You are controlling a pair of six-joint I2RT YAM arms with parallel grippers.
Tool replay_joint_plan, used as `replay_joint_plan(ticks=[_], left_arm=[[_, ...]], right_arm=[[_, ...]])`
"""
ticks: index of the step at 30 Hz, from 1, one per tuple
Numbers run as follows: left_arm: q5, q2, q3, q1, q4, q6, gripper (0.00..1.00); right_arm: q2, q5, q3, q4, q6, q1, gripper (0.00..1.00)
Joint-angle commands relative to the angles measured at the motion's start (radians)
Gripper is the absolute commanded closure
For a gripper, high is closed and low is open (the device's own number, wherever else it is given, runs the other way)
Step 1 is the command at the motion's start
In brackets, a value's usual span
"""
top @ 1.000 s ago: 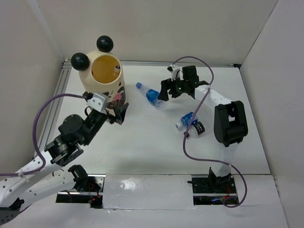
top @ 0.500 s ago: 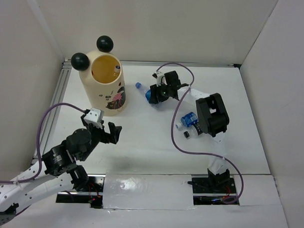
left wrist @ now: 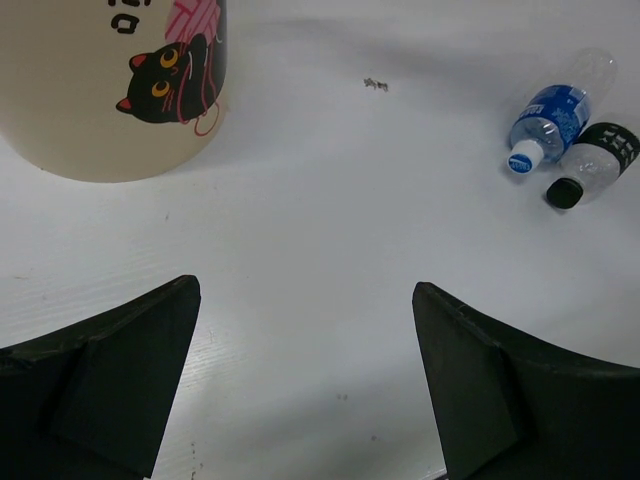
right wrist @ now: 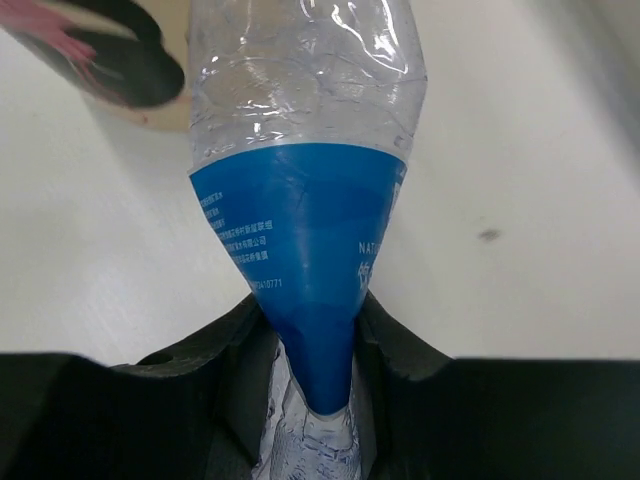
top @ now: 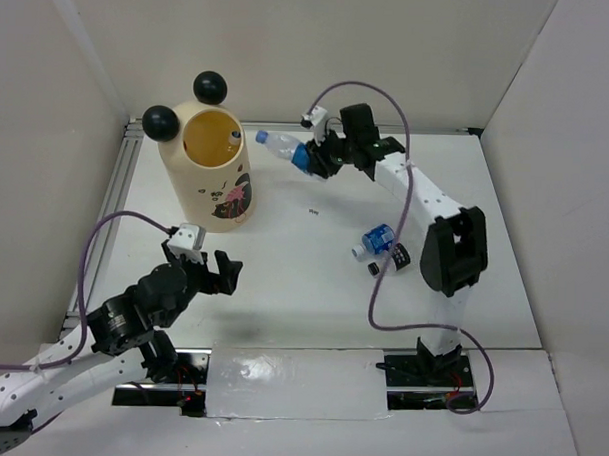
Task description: Put the plastic bottles in the bin
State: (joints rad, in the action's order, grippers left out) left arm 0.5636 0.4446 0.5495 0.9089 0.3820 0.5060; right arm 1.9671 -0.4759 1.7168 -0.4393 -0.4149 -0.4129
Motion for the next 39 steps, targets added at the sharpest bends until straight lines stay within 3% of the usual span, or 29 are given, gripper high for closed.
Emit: replay_joint_plan(ticks=[1,11,19,26,30,34,35,39], left_arm=[[0.002,-0.03,-0.005,0.005,-0.035,0.019,0.0],[-0.007,-0.098,-0.014,0.005,-0.026,0.019,0.0],[-0.007,-0.139,-0.014,0.005,-0.015,0.028,0.0],[-0.007,-0.139,-0.014,0.005,-0.015,0.028,0.0],[-0.016,-0.149,-0.014,0.005,-0.015,0.028,0.0],[-0.025,-0.158,-0.014,0.005,-0.015,0.028,0.0],[-0.025,-0.158,-0.014,0.005,-0.015,0.028,0.0],[-0.036,-0.167,-0.014,0.005,-0.015,0.028,0.0]], right_arm=[[-0.212,0.14,0.075,-0.045,-0.249,-0.124,0.84],[-0.246,0.422,0.213,-0.133,-0.541,-0.318,0.82],[-0.083,0.562,0.44,-0.28,-0.642,-0.403,0.82],[0.021,0.782,0.516,-0.248,-0.826,-0.512,0.82],[0.076,0.853,0.592,-0.243,-0.907,-0.558,0.76],[0.131,0.879,0.598,-0.188,-0.981,-0.581,0.58],[0.145,0.879,0.609,-0.188,-0.981,-0.581,0.43],[0.206,0.879,0.653,-0.15,-0.99,-0.581,0.2]])
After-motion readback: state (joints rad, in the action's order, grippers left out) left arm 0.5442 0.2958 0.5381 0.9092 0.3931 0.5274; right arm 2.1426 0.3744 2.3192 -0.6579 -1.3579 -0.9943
